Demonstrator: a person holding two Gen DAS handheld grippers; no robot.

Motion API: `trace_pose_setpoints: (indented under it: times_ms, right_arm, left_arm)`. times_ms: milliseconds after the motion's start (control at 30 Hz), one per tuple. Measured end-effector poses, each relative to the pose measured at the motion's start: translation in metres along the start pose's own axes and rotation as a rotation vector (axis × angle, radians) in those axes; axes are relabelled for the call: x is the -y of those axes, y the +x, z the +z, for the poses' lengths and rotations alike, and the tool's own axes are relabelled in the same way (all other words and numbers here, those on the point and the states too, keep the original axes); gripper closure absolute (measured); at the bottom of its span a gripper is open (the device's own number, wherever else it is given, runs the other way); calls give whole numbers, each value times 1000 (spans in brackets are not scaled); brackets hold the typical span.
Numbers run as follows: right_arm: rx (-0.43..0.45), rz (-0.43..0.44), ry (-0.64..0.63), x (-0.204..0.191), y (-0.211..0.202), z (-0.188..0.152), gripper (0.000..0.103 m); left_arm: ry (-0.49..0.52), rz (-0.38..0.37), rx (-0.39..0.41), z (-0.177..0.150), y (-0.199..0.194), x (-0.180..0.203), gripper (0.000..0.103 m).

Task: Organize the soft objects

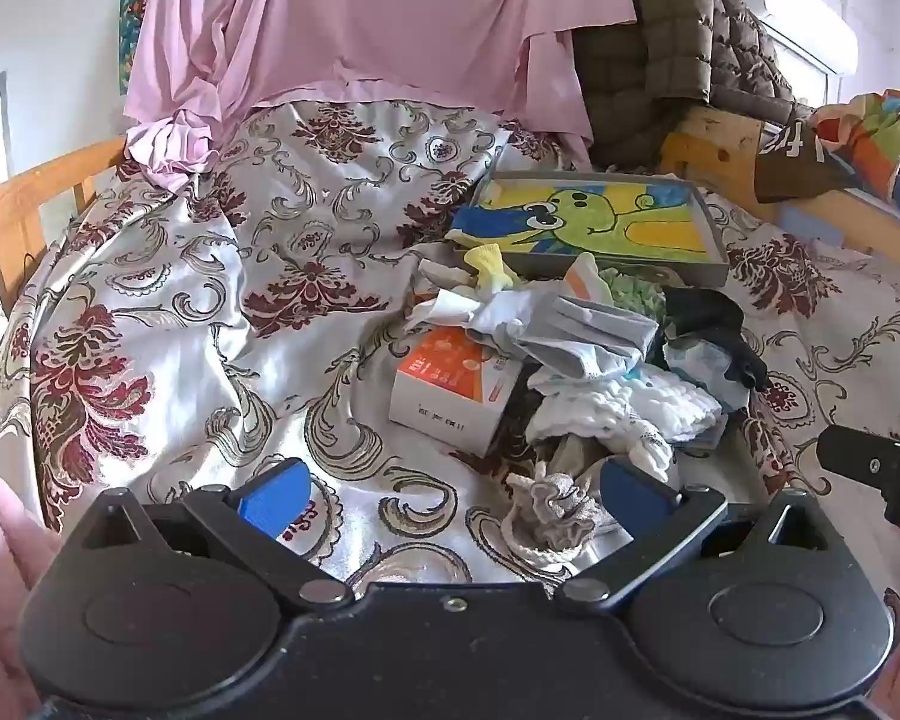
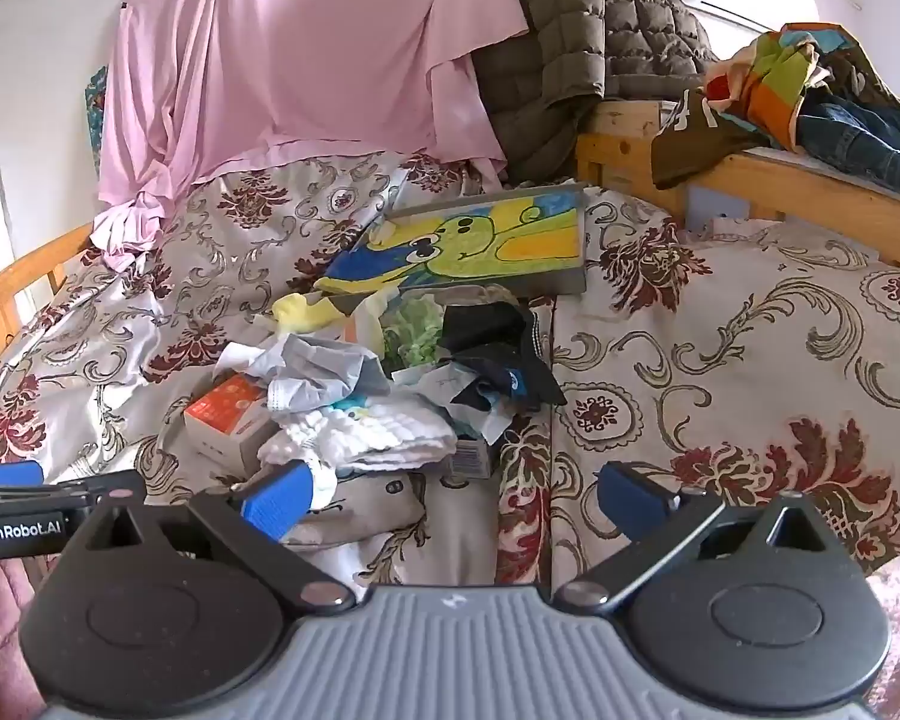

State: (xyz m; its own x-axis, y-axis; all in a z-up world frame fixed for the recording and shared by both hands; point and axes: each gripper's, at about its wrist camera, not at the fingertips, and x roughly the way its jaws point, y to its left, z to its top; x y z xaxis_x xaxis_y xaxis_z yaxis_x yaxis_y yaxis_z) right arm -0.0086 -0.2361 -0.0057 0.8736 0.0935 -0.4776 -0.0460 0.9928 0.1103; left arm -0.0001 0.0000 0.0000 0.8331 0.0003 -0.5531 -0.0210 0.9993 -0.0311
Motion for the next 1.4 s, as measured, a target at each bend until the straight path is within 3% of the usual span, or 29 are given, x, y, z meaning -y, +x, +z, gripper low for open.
trace_pose_setpoints:
  times_ms: [1400]
  right_arm:
    - [-3,2,-12,-3,0,0,0]
  left_arm:
    - [-5,1,-12,-1,1,1,1]
